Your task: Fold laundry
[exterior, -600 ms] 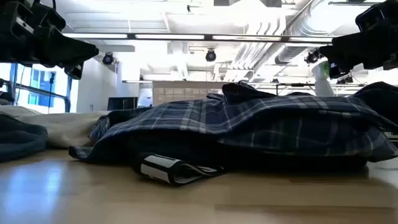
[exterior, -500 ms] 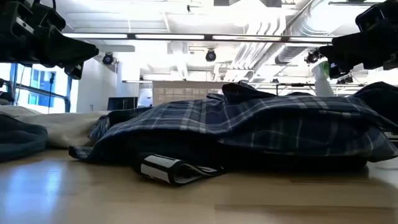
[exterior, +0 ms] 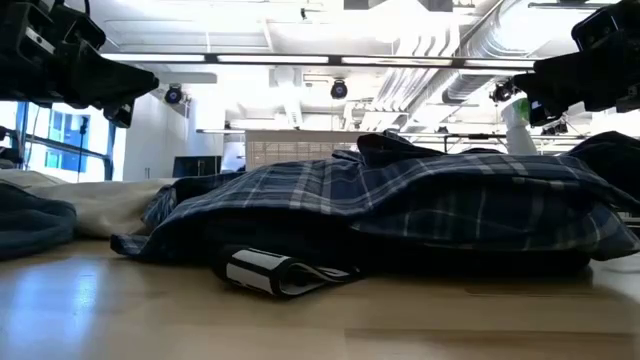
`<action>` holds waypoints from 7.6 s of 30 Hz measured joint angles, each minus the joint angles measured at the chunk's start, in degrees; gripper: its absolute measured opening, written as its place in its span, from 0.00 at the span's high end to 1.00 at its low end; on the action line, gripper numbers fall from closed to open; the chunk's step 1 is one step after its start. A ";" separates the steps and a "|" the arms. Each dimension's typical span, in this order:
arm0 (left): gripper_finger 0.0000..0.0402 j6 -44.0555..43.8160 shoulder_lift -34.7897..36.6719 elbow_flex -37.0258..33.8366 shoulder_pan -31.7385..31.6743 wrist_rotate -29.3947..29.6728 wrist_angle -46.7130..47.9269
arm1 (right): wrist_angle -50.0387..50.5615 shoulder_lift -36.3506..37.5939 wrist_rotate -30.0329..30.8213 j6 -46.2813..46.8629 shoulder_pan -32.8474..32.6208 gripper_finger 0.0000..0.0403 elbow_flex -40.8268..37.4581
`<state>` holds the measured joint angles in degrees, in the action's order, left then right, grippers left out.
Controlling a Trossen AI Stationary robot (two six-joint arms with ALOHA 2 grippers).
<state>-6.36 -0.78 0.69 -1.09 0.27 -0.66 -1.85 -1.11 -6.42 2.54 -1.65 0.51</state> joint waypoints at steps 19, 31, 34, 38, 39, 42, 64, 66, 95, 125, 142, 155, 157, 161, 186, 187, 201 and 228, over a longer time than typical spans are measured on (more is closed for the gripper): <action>0.91 -0.01 0.00 0.00 0.01 0.01 0.01 | 0.00 0.01 0.01 -0.01 0.01 0.67 0.00; 0.91 -0.01 0.00 0.00 0.01 0.02 0.01 | 0.00 -0.01 -0.01 -0.01 0.00 0.67 0.00; 0.91 -0.03 0.00 0.00 -0.01 0.00 0.01 | 0.02 -0.01 0.01 0.00 0.00 0.67 0.00; 0.91 -0.03 -0.02 0.01 0.01 0.01 0.00 | 0.00 0.01 0.00 0.00 0.00 0.67 -0.02; 0.91 -0.02 0.00 0.01 0.01 0.01 0.01 | 0.01 0.01 0.01 -0.01 0.00 0.67 -0.01; 0.91 -0.03 -0.02 0.00 -0.01 0.02 -0.01 | 0.00 0.01 0.01 0.00 0.00 0.67 0.00; 0.91 -14.59 0.00 0.02 0.01 0.42 -3.02 | -20.92 0.01 8.47 28.08 0.11 0.67 -0.02; 0.91 -14.23 0.00 0.04 0.00 0.42 -3.89 | -26.43 0.01 15.07 38.17 0.11 0.67 0.01; 0.91 -28.29 0.00 0.04 0.01 5.12 -10.68 | 42.65 -59.92 24.11 43.01 4.77 0.66 67.36; 1.00 -15.17 -48.02 40.05 0.00 11.15 2.13 | 33.68 -84.11 3.07 15.36 31.49 0.76 47.29; 0.76 4.86 -70.60 72.84 -8.09 4.96 13.88 | 58.33 -77.15 -2.99 16.67 27.60 0.99 85.86; 0.47 -0.13 -88.77 85.30 -11.49 0.93 28.94 | 56.70 -67.24 0.76 34.45 18.30 0.83 63.12; 0.46 1.09 -92.92 87.08 -12.46 0.80 29.63 | 56.01 -64.05 0.90 38.70 16.72 0.78 58.95; 0.46 4.37 -101.26 89.27 -14.21 0.03 30.00 | 55.71 -57.34 3.01 46.04 13.86 0.70 54.36; 0.98 16.75 -113.25 92.82 -14.92 3.61 28.76 | 47.14 -50.98 21.93 55.27 -2.48 0.64 50.57; 0.99 17.45 -112.33 93.59 -14.84 3.97 29.51 | 45.36 -51.03 22.34 55.60 -3.10 0.64 49.19; 1.00 24.99 -94.83 108.02 -15.60 11.45 32.87 | 40.82 -47.07 22.83 59.85 -5.60 0.64 45.95; 1.00 28.13 -89.26 127.08 -13.56 12.38 31.50 | 33.98 -62.24 4.75 21.72 -4.38 0.44 59.49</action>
<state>21.77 -90.04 127.76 -14.66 12.66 30.84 32.14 -63.36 -1.67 24.27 -6.03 60.01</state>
